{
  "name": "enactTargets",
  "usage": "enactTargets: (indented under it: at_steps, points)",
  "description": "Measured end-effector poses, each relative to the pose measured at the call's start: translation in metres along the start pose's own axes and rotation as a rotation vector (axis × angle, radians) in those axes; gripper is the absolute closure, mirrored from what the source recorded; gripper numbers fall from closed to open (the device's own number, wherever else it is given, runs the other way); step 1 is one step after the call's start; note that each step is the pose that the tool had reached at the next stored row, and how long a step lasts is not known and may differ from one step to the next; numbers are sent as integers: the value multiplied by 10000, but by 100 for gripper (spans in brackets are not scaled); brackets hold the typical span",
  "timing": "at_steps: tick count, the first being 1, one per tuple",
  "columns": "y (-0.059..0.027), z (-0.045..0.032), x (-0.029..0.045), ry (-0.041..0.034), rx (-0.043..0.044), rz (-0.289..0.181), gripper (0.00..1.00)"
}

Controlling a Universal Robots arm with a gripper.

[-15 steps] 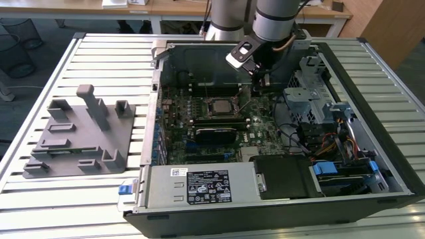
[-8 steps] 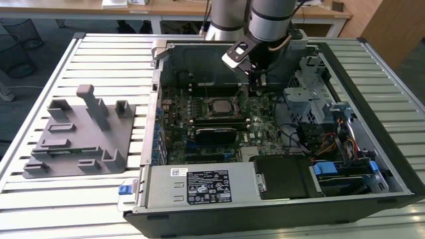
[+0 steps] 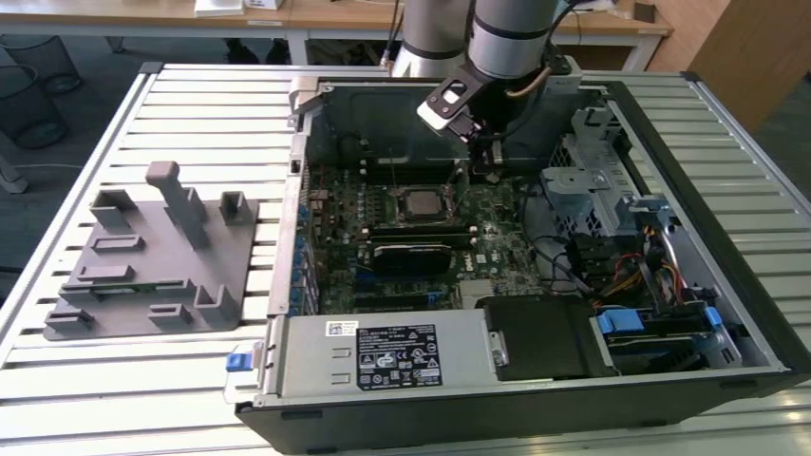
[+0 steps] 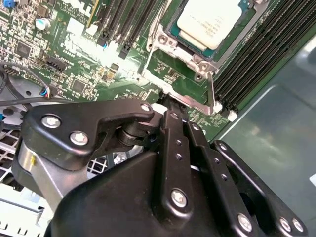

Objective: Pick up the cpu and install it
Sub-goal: 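Close the cpu cover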

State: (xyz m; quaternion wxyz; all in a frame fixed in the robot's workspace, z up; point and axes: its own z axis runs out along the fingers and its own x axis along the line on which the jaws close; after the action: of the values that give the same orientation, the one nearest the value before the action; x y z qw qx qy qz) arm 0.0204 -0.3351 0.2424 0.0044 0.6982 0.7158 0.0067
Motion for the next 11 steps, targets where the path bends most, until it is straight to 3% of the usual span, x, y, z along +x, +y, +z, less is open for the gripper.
enactTargets:
  at_steps: [11]
  points:
    - [-116,9,3,1,-1,0,89]
